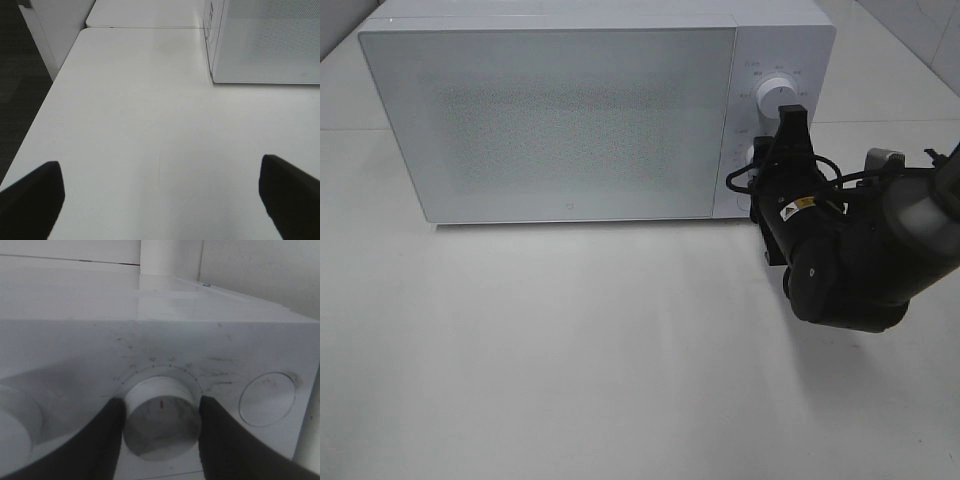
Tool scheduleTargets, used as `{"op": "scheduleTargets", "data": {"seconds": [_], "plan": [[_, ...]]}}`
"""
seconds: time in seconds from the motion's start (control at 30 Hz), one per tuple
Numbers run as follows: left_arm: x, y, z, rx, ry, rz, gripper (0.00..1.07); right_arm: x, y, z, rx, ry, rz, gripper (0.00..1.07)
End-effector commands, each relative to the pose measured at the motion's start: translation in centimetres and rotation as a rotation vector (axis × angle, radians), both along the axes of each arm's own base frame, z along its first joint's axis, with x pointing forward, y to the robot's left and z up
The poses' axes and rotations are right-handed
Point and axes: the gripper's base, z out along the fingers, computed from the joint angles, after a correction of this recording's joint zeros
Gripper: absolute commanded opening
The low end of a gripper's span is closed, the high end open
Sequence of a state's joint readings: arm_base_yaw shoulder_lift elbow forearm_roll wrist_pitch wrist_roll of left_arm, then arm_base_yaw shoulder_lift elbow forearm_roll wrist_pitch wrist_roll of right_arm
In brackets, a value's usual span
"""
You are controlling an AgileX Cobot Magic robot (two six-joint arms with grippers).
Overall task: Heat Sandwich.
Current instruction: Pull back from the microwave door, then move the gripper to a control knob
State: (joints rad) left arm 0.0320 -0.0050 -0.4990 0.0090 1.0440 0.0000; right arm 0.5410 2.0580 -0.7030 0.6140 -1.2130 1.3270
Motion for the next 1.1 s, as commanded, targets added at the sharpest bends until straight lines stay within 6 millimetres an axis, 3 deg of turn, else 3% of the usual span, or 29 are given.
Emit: {"op": "scheduleTargets", "data": {"seconds": [0.03,0.23,0.9,1.07,1.1], "plan": [[-0.33,0.00,-0.03,0.003,-0.032,0.003,1.00,0.36,-0.84,1.47,0.125,-0.146,-0.102,0.06],[-0.33,0.00,-0.03,0.003,-0.032,0.003,1.00,0.35,-0.95,1.46,0.271,-0.154,-0.133,0.07],[-0.33,0.00,-0.03,0.003,-0.032,0.003,1.00,0.40,-0.37,1.57,0.212,-0.155,-0.060,0.15],[-0.33,0.00,-0.03,0.003,-0.032,0.003,1.00,0.40,-0.37,1.57,0.210,-0.155,-0.060,0.27],[-0.33,0.00,-0.03,0.003,-0.032,0.003,1.00,0.40,-0.38,1.56,0.209,-0.155,-0.061,0.36]]}}
